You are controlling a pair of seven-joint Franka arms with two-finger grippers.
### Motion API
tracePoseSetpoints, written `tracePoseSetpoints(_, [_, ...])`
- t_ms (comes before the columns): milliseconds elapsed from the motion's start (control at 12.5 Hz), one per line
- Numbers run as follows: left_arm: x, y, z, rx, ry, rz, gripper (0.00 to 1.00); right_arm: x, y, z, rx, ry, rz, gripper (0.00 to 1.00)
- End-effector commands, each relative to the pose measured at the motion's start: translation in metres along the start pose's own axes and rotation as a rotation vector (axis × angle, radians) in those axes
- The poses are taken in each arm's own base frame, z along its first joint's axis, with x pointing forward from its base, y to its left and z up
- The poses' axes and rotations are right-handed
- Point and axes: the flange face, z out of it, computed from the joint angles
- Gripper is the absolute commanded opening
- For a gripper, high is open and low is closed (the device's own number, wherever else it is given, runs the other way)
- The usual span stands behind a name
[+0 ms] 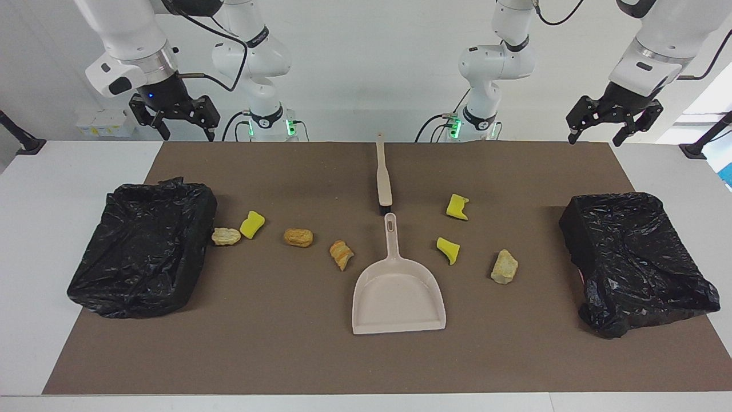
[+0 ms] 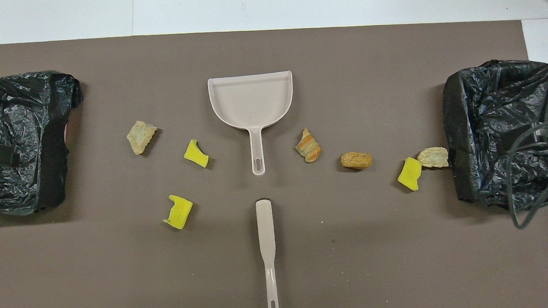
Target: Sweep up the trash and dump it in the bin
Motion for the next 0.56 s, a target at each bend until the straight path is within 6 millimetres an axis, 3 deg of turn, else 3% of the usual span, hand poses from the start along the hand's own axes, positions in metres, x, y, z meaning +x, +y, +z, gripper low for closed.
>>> tracePoseSetpoints(0, [-0.0045, -0.0015, -0.0035, 0.009, -0.009, 0.002, 1.00, 0.0059, -0.0023, -0.0051, 0.034, 0.003, 0.018, 1.00])
tracePoseSetpoints(481, [-0.0060, -0.0014, -0.0038, 0.009, -0.009, 0.002, 1.00, 0.0054, -0.0079, -0.0062, 0.032, 0.017, 0.018, 1.00])
